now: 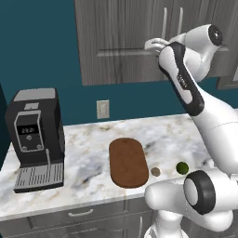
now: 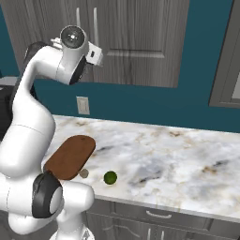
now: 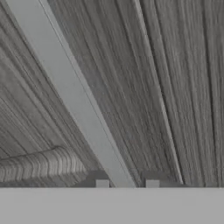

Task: Open the cabinet. Place the bowl and condiment on the counter. Then place the lime and garlic on the cutting board.

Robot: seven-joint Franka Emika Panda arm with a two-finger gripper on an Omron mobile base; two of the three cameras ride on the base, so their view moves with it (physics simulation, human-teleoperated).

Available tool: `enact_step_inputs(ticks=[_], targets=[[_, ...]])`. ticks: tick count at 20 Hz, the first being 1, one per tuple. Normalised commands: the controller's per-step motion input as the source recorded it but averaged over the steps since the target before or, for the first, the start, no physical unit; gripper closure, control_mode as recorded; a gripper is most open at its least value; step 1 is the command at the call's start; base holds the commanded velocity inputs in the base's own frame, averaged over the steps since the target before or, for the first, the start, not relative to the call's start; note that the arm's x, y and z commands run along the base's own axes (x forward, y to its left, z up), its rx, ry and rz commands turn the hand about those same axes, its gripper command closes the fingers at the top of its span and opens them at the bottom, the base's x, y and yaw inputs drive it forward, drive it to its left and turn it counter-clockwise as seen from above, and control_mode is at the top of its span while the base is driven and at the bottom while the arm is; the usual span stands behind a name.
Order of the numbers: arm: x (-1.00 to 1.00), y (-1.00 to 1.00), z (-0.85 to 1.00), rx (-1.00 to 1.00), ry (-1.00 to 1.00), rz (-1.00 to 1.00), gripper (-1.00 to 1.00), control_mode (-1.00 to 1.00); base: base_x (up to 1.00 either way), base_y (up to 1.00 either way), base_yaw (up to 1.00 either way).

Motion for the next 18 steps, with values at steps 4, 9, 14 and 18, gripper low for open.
enact_step_inputs(ticks=[4, 9, 14, 18], targets=[[-0.23, 0.94, -0.33, 0.32, -0.05, 0.19, 1.00, -1.00, 0.00, 0.00, 0.00], [-0.44, 1.00, -0.36, 0.11, 0.00, 0.09, 1.00, -1.00, 0.00, 0.00, 0.00], [-0.81, 1.00, -0.28, 0.03, -0.02, 0.05, 1.00, -1.00, 0.00, 0.00, 0.00], [-1.00, 1.00, -0.28, 0.01, -0.04, 0.01, 1.00, -1.00, 0.00, 0.00, 0.00]])
